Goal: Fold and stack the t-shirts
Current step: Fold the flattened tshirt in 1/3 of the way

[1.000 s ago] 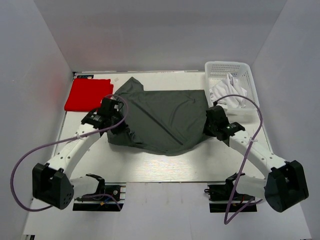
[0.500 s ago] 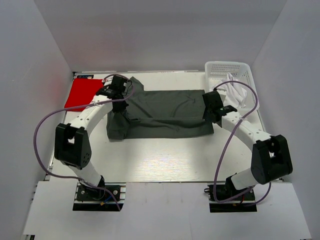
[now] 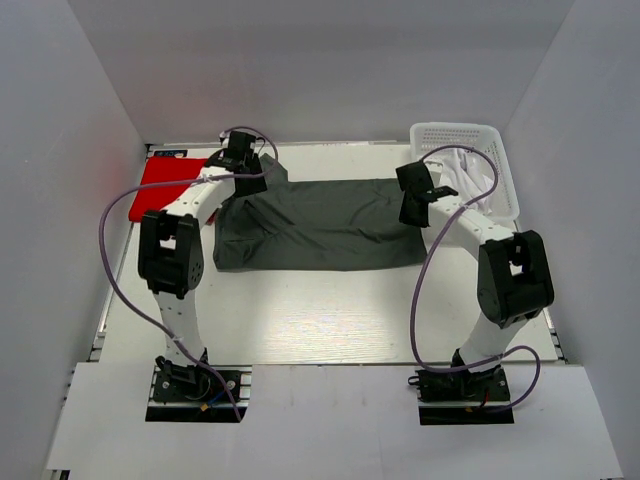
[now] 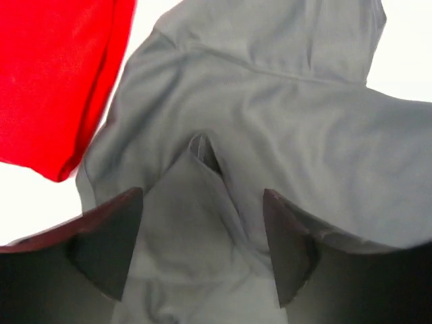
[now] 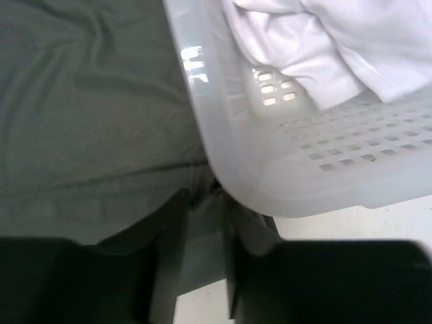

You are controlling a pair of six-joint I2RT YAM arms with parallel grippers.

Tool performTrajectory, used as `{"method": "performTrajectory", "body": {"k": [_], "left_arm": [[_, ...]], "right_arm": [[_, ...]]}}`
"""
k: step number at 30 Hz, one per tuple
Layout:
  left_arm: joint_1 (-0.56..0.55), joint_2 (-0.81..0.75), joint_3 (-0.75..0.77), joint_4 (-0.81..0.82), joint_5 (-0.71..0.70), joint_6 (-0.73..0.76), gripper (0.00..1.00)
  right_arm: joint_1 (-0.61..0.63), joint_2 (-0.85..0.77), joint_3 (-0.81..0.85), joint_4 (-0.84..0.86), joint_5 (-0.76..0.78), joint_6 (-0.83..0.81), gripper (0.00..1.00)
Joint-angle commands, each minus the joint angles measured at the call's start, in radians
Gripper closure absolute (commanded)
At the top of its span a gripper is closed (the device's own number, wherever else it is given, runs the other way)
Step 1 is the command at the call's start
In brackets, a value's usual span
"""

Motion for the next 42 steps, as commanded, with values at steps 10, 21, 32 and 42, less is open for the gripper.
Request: {"method": "performTrajectory", "body": {"k": [10,21,32,42], "left_arm": [[0.052,-0.275,-0.232,-0.118,-0.088,-0.203,0.0],[0.137,-0.414,-0.62,-0.066,-0.04,-0.389,0.06],[0.193,-0.279,-0.661,0.083,0.142,-0.346,0.45],[0.203,-0.256,-0.728,0.063,0.164,-0.346,1.0]], "right_arm": [[0.021,-0.155,-0.096,0.075,-0.253,-0.08,0.1],[0.012,-0.281,-0.351,0.123,-0.157,0.077,0.1],[-0.06,-0.214,-0.4,0.207,-0.105,0.107,0.12],[-0.117,-0.091,-0.425,0.284,-0.155,0.151,0.79]]}}
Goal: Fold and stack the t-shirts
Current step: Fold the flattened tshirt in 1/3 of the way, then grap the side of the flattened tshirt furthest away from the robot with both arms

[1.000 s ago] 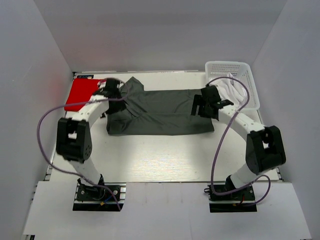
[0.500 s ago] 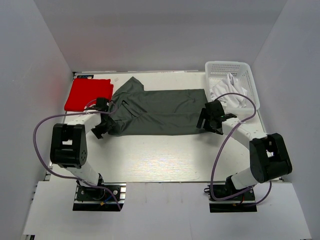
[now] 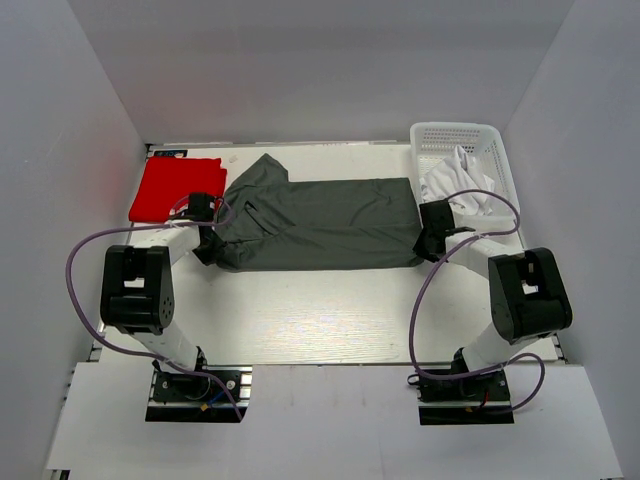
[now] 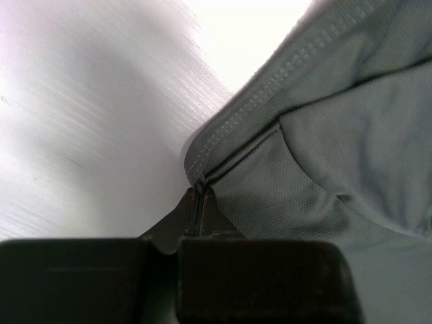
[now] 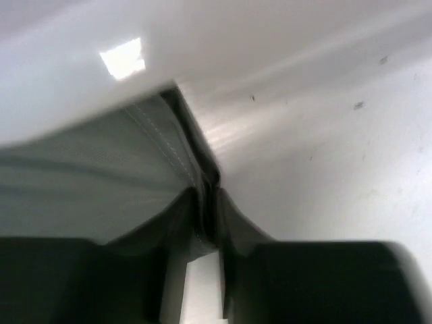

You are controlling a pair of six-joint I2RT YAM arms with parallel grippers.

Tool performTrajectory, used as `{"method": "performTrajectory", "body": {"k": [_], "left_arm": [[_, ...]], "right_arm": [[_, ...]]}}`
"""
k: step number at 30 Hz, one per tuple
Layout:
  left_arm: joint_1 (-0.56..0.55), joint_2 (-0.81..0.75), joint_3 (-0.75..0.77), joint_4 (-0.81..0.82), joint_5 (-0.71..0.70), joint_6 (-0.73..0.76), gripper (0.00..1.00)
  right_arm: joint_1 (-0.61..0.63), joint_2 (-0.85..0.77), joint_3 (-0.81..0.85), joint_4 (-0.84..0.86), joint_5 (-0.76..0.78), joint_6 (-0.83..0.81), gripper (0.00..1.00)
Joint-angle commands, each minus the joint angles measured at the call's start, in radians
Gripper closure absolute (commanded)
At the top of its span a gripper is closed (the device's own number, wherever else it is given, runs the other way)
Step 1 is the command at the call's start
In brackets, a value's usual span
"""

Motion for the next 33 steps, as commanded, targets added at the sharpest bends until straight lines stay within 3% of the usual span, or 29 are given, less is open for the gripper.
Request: {"method": "performTrajectory", "body": {"k": [1,2,13,19,21,23,25,26,27,30,33], "left_arm": [[0.004,0.051,-0.059,-0.043,0.037,-0.017,1.0],[0.004,0.051,-0.059,-0.077,0.023,-0.029,1.0],[0.004,-0.216,-0.211,-0.352,-0.043,-0.261,1.0],[-0.021,-0.45,-0.36,-0.467,-0.02,-0.39,1.0],[-0.032,-0.507,-0.391,-0.435,0.064,-0.364,1.0],[-0.032,-0.562,-0.389,-0.448,0.062,-0.355,0.96],[-0.032,-0.587,-0.354,-0.481,0.031,-0.379,0.83],[-0.022,-0.601,-0.339,-0.493,-0.004,-0.379,0.72],[-0.022,-0.613,-0.316,-0.505,-0.023,-0.39,0.47],[-0.022,-0.626,-0.152,-0.577,-0.13,-0.39,0.2],[-0.022,-0.626,-0.082,-0.489,-0.181,-0.303,0.2]], "right_arm": [[-0.022,0.031,-0.015,0.015,-0.031,0.047,0.87],[-0.022,0.011,-0.029,0.006,-0.033,0.05,1.0],[-0.039,-0.304,-0.227,-0.193,-0.039,0.07,1.0],[-0.031,-0.423,-0.294,-0.287,-0.073,0.076,1.0],[-0.03,-0.466,-0.291,-0.307,-0.1,0.062,1.0],[-0.022,-0.503,-0.276,-0.342,-0.117,0.038,0.71],[-0.012,-0.538,-0.248,-0.35,-0.126,0.028,0.49],[-0.012,-0.542,-0.213,-0.355,-0.119,0.021,0.17],[-0.008,-0.545,-0.198,-0.349,-0.102,0.004,0.1],[0.007,-0.516,-0.094,-0.375,-0.067,-0.021,0.1],[0.031,-0.488,-0.018,-0.327,-0.091,-0.074,0.1]]}}
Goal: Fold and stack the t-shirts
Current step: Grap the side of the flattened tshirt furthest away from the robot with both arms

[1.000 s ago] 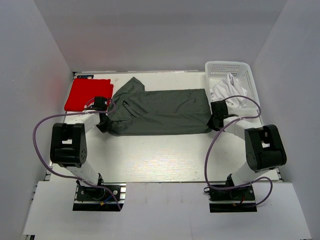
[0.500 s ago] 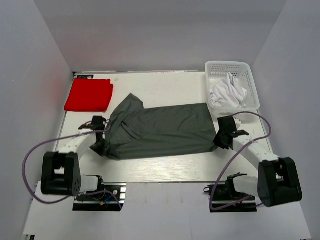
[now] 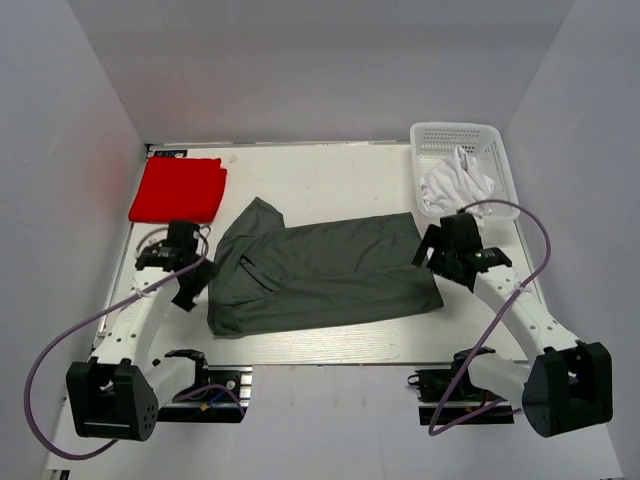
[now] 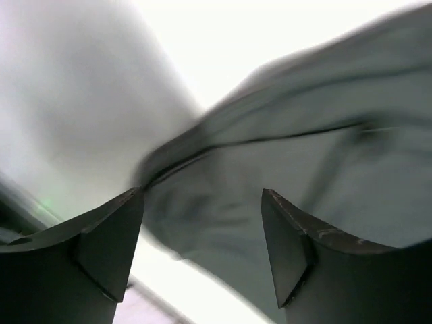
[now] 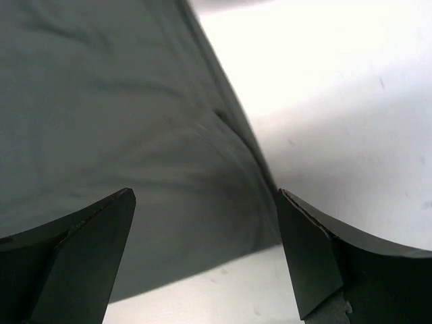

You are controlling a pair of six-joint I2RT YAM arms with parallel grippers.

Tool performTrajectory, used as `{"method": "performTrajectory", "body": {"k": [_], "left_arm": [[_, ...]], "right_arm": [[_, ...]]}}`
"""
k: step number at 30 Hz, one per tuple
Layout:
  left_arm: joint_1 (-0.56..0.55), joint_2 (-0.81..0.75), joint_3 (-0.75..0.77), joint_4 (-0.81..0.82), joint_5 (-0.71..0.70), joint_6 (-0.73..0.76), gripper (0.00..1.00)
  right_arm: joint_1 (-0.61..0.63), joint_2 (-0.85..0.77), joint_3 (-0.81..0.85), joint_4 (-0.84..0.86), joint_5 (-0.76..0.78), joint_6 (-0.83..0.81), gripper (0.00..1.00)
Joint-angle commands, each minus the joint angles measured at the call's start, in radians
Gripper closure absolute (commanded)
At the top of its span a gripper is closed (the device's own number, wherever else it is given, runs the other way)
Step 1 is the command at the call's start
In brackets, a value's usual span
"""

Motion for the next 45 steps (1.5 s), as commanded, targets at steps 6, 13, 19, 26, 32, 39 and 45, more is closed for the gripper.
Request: {"method": "performTrajectory", "body": {"k": [6,13,19,26,32,39,45], "left_arm": [[-0.005,0.159,0.226,0.468,0.086,0.348,0.08],[-0.1,0.657,0.608,0.499,0.092,0.528,0.14],[-0.144,0.98,0.954,0.34,0.058,0.593,0.2],[-0.164,1.201,1.198,0.249,-0.023,0.583,0.46],[-0.174,1.235,1.213,0.204,-0.068,0.573,0.52],[-0.183,1.213,1.087,0.284,0.018,0.585,1.0],[-0.183,1.168,1.058,0.324,0.009,0.599,1.0]], "right_arm": [[0.101,0.156,0.236,0.206,-0.007,-0.092,0.1],[0.146,0.486,0.479,0.228,0.099,-0.123,0.1],[0.144,0.693,0.648,0.197,0.185,-0.095,0.1],[0.146,0.864,0.755,0.199,0.248,-0.073,0.1],[0.14,0.916,0.809,0.18,0.308,-0.061,0.1],[0.143,0.98,0.855,0.159,0.368,-0.057,0.1],[0.138,1.051,0.912,0.119,0.369,-0.034,0.1]]}}
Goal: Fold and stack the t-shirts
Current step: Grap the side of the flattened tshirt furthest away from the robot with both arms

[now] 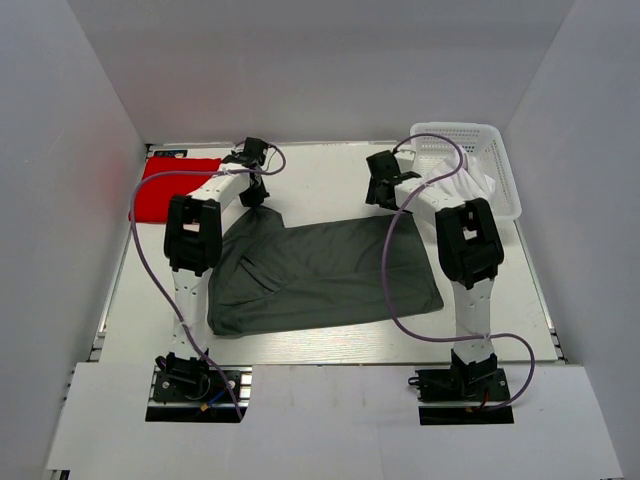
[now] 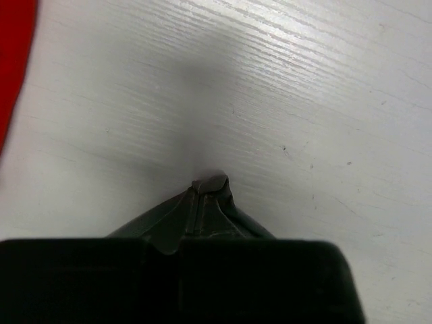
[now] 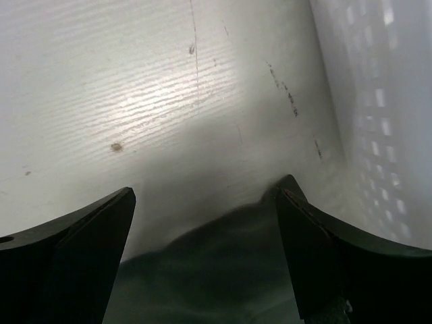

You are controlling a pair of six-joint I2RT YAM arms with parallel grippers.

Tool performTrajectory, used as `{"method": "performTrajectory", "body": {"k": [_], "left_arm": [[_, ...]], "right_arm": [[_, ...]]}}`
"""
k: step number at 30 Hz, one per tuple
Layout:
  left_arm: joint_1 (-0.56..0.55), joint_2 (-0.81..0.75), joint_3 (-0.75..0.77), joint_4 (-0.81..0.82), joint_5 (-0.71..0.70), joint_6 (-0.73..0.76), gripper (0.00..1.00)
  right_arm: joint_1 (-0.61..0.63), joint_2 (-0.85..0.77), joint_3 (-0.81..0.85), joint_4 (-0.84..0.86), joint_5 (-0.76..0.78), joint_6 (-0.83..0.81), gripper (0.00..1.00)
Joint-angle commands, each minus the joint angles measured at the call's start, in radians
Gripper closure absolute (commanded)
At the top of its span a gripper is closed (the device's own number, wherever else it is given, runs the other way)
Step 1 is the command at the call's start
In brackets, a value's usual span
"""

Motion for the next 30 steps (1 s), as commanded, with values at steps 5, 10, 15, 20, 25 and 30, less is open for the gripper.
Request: {"method": "performTrajectory", "body": {"k": [5,10,15,20,25,30], "left_arm": [[-0.009,-0.166,-0.16,0.112,0.037,0.038,1.0],[-0.009,-0.221,-0.183,0.1,0.009,0.017,1.0],[-0.009,-0.257,-0.227,0.109,0.009,0.017,1.0],[-0.009,-0.294,-0.281,0.118,0.009,-0.001,1.0],[-0.009,-0.332,-0.323,0.141,0.029,-0.001,1.0],[-0.009,-0.35,-0.353,0.141,0.019,-0.001,1.0]], "right_arm": [[-0.011,0.059,0.032,0.008,-0.011,0.04,0.11],[-0.013,0.055,0.006,-0.009,-0.011,0.063,0.37],[-0.008,-0.017,-0.097,0.009,-0.008,0.084,0.65],[-0.007,-0.063,-0.16,0.009,0.01,0.101,0.63],[-0.008,-0.047,-0.096,-0.029,0.03,0.071,0.46],[-0.007,-0.01,-0.023,-0.099,0.081,0.047,0.43]]}}
